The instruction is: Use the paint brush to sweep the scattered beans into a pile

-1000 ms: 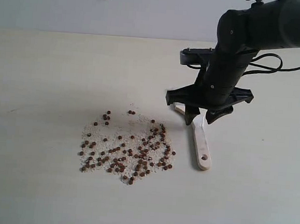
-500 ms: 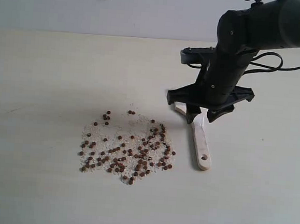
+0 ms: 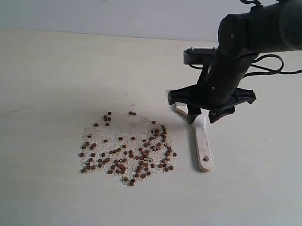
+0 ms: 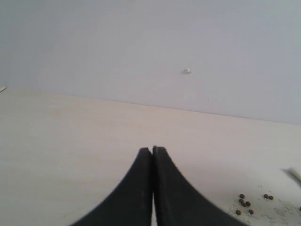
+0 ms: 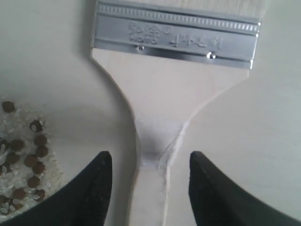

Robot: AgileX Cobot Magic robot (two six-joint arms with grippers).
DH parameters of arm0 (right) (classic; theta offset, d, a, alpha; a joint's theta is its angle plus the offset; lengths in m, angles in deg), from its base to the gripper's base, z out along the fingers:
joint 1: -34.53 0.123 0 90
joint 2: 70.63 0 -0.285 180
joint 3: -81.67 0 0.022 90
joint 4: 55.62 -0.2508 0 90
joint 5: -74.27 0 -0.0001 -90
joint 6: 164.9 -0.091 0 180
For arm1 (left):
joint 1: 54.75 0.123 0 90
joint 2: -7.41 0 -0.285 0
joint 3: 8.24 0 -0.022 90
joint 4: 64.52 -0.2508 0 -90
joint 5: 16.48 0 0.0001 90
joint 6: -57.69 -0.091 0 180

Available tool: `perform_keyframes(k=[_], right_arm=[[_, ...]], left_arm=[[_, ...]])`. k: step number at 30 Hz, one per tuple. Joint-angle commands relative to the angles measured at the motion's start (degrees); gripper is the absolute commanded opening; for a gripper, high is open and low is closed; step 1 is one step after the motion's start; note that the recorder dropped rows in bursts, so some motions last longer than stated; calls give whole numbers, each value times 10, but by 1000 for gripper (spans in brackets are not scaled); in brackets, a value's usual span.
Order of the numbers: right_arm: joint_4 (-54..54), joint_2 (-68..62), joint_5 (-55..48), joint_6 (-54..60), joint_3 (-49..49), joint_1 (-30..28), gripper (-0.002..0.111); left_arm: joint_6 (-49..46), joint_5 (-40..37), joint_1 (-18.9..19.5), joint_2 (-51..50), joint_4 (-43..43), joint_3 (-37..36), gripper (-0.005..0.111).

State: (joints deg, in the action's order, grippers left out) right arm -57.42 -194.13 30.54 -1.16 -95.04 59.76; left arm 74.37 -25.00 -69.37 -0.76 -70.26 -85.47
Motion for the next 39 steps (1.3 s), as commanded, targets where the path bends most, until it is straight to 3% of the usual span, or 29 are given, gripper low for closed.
perform_keyframes(k=[1,29,31,35,39], right_arm=[[6,-20,2,-5,4,1,49],[27,-61,28,-52,4,1,36],[34,-68,28,-55,4,1,29],[34,-71,30,-43,4,1,0],[45,-65,27,-43,4,1,0]], left_arm=[[0,2,-3,4,2,0,0],[0,2,-3,4,2,0,0],[0,2,-3,4,2,0,0],[0,2,-3,4,2,0,0],[0,2,-3,4,2,0,0]])
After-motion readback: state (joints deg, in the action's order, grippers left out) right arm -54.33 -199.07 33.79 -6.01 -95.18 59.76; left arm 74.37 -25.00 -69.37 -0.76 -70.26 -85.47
